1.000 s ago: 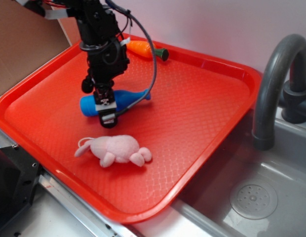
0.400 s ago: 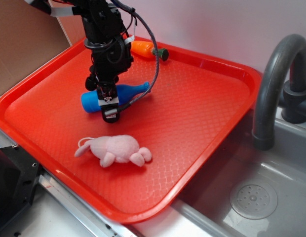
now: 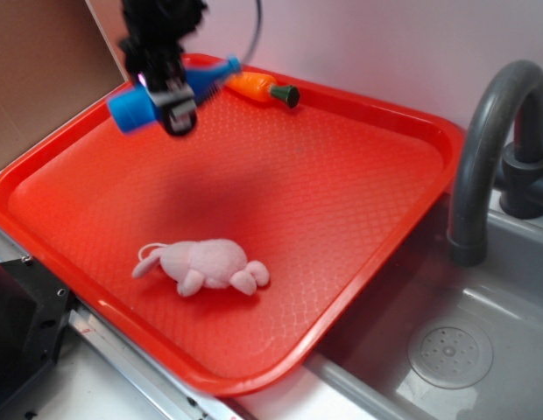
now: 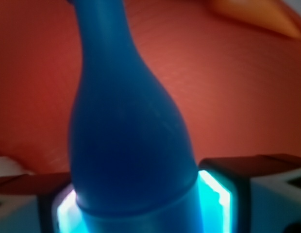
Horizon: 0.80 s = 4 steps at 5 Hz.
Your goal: Grab the blue bottle.
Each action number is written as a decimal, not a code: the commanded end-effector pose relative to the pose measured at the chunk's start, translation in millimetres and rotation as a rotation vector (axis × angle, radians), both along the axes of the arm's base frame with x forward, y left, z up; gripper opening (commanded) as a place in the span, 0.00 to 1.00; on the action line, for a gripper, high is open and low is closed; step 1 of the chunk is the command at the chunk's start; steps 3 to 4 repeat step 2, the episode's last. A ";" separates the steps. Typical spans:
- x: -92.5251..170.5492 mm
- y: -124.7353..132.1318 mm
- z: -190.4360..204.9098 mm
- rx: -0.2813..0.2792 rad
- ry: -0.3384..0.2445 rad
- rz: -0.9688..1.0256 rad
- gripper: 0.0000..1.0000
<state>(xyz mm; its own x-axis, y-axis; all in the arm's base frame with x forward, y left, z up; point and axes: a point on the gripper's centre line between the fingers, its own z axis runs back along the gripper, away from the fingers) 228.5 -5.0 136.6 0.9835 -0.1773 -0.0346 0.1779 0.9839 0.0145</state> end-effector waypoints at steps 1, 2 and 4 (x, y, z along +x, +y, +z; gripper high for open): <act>-40.9 14.3 84.6 -0.039 -0.167 0.194 0.00; -42.8 23.6 81.1 -0.113 -0.176 0.169 0.00; -42.8 23.6 81.1 -0.113 -0.176 0.169 0.00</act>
